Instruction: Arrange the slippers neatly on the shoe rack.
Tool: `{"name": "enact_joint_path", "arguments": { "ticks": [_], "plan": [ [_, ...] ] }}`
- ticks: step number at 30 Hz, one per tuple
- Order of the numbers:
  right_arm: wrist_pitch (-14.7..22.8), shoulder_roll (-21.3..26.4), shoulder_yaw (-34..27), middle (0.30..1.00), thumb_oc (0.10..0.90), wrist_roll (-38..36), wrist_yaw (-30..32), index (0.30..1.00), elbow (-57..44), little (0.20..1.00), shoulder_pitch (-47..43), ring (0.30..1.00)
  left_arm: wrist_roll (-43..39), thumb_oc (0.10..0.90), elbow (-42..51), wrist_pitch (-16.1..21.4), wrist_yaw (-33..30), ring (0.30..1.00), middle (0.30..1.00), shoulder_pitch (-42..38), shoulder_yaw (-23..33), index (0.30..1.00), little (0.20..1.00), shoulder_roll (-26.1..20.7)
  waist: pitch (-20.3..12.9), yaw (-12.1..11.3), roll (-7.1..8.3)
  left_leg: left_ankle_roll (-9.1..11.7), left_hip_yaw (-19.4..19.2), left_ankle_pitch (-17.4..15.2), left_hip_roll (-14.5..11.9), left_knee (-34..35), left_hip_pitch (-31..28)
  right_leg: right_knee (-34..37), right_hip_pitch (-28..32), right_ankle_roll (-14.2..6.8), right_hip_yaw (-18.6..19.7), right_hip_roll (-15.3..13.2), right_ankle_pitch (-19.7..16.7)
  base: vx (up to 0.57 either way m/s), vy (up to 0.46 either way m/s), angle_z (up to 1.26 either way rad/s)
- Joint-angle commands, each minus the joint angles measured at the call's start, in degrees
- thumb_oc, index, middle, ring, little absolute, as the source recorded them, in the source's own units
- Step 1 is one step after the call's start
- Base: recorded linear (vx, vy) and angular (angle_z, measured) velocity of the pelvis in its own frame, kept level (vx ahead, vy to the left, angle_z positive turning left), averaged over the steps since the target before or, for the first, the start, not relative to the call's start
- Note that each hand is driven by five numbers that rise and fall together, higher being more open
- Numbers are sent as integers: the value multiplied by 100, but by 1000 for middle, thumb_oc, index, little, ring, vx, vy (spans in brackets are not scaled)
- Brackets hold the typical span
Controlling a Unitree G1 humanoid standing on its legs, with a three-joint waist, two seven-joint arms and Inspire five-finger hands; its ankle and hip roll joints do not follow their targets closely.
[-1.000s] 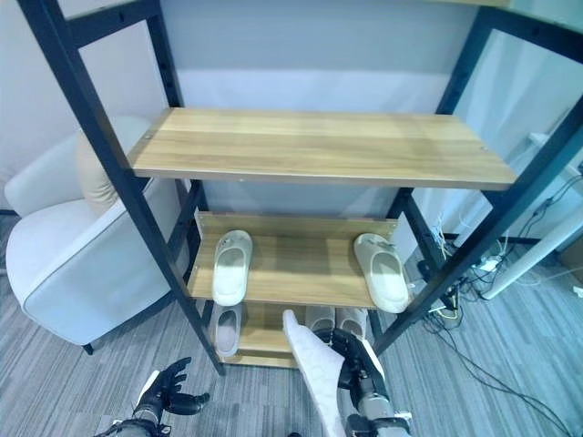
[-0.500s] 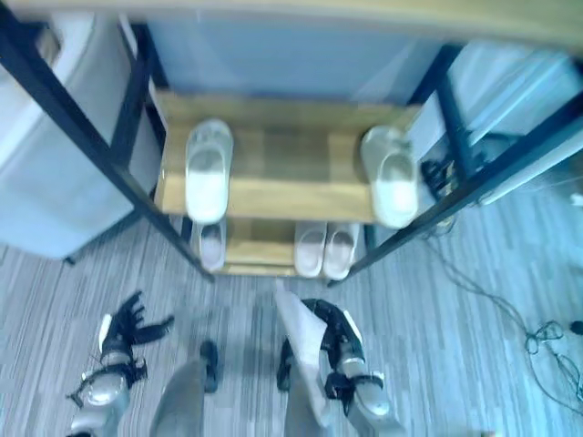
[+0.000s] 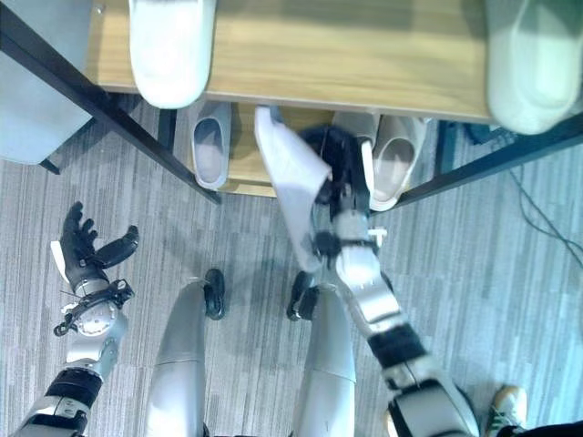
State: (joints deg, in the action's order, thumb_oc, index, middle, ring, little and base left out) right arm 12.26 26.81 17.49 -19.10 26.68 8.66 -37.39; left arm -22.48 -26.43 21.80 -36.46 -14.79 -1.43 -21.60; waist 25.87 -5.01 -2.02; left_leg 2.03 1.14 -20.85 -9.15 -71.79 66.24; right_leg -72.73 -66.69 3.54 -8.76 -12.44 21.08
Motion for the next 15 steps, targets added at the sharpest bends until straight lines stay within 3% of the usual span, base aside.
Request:
{"name": "enact_joint_path", "arguments": {
  "ticks": [1, 5, 7, 8, 13, 15],
  "plan": [
    [464, 19, 24, 300, 400, 450, 467, 300, -38, 300, -701, 300, -34, 800, 264, 666, -628, 900, 900, -65, 409, 900, 900, -394, -571, -178, -220, -484, 85, -1055, 227, -996, 317, -672, -240, -321, 623, 41, 890, 63, -51, 6],
    [294, 325, 42, 300, 400, 512, 736, 300, 550, 300, -1798, 300, -30, 800, 591, 652, -908, 900, 900, -99, 651, 900, 900, -625, -452, -328, -267, -524, 242, -1502, 326, -2403, 1025, -2192, -975, -216, 762, -7, 1377, 95, -42, 11],
    [303, 382, 54, 300, 400, 476, 791, 300, 762, 300, -2028, 300, -9, 800, 633, 691, -992, 900, 900, -96, 700, 900, 900, -677, -405, -371, -282, -530, 281, -1596, 362, -2761, 1193, -2560, -1145, -212, 793, -40, 1471, 99, -19, 13],
    [323, 532, 78, 300, 400, 337, 858, 300, 1021, 300, -2402, 300, 30, 800, 730, 682, -1085, 900, 900, -66, 764, 900, 900, -770, -322, -406, -293, -522, 374, -1779, 421, -3352, 1457, -3187, -1403, -210, 947, -89, 1642, 122, -12, 9],
    [340, 748, 159, 300, 400, 130, 1024, 300, 1188, 300, -2960, 300, -7, 800, 820, 726, -1215, 900, 900, 108, 859, 900, 900, -936, -53, -470, -328, -513, 623, -2221, 578, -4950, 2053, -4857, -2033, -158, 1499, -62, 2022, 120, 3, 14],
    [365, 761, 248, 300, 400, 58, 1004, 300, 1263, 300, -3110, 300, -41, 800, 800, 744, -1221, 900, 900, 76, 861, 900, 900, -956, 21, -461, -337, -503, 636, -2292, 579, -5217, 2132, -5115, -2135, -161, 1576, -54, 2065, 47, 26, 7]
  ]
}}
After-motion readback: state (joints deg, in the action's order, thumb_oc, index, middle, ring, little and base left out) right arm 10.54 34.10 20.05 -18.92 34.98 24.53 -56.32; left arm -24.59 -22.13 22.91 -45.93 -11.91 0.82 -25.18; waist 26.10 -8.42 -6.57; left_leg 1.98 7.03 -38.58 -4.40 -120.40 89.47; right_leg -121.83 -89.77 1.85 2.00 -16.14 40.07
